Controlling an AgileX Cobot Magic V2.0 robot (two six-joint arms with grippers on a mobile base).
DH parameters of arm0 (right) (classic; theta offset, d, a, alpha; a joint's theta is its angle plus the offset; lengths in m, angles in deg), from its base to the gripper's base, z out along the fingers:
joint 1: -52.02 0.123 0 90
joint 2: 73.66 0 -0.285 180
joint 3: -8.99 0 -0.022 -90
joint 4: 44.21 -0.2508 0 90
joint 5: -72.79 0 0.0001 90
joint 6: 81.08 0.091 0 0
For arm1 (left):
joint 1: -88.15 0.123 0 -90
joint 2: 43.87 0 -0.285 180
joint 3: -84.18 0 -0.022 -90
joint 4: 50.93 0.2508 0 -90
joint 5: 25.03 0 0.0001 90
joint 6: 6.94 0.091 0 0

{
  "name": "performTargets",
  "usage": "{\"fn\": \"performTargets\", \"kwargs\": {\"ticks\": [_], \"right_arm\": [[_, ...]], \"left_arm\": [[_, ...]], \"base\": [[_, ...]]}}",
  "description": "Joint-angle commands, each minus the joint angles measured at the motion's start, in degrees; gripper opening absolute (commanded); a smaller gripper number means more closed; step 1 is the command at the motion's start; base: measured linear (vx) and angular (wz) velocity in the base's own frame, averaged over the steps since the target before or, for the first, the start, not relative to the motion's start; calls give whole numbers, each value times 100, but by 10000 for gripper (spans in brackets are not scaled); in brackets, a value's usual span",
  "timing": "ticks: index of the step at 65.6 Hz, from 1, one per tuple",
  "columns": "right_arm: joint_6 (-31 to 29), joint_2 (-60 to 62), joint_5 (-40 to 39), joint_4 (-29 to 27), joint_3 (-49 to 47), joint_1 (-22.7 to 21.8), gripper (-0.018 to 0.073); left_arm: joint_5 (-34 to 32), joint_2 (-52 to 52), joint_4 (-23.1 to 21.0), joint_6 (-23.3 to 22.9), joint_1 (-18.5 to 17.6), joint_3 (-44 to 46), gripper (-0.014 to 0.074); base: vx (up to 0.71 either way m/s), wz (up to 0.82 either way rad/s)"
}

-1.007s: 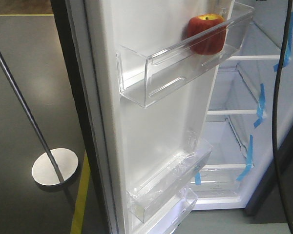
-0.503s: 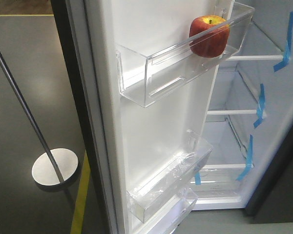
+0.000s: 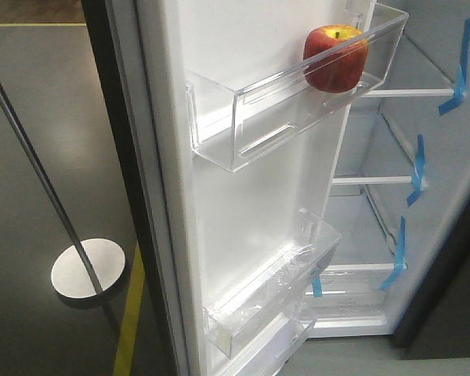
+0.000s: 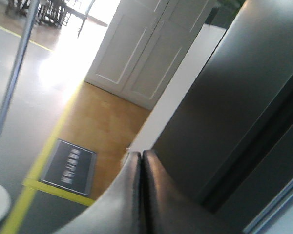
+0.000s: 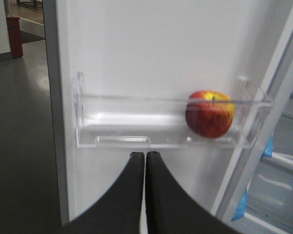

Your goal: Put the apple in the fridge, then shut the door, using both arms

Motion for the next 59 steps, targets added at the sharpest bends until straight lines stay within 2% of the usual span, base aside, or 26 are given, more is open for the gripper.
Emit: {"fn": "performTargets", "kwargs": {"ticks": [1,5,15,24,30,35,47,55,59], "right_arm": [[154,665,-630,77,797,-14,-4],[374,1060,-710,260,1263,-14,-4],[864,1821,-688,601,2107,-14,-4],[1015,2191,-652,691,2518,-14,-4],[1003,2247,-591,695,2531,-14,-4],[996,2247,-605,694,2531,-14,-4],[990,2247,-642,694,2531,-14,-4],[990,2247,-646,694,2531,-14,-4],[990,2247,-643,694,2531,-14,-4]], "left_arm": [[-434,-86,-916,-57,-6,138,-6],[-480,-86,-1609,-57,-6,138,-6],[-497,-86,-2842,-56,-6,138,-6],[-248,-86,-4641,-36,-6,300,-6],[82,-86,-5430,-6,-6,674,-6],[130,-86,-5709,79,-6,1107,-6],[44,168,-5723,894,-6,2280,-6],[545,761,-5737,1186,-6,3037,-6],[822,1160,-5732,1526,-6,3399,-6]], "base": [[0,0],[0,0],[0,0],[0,0],[0,0],[0,0],[0,0],[0,0],[0,0]]}}
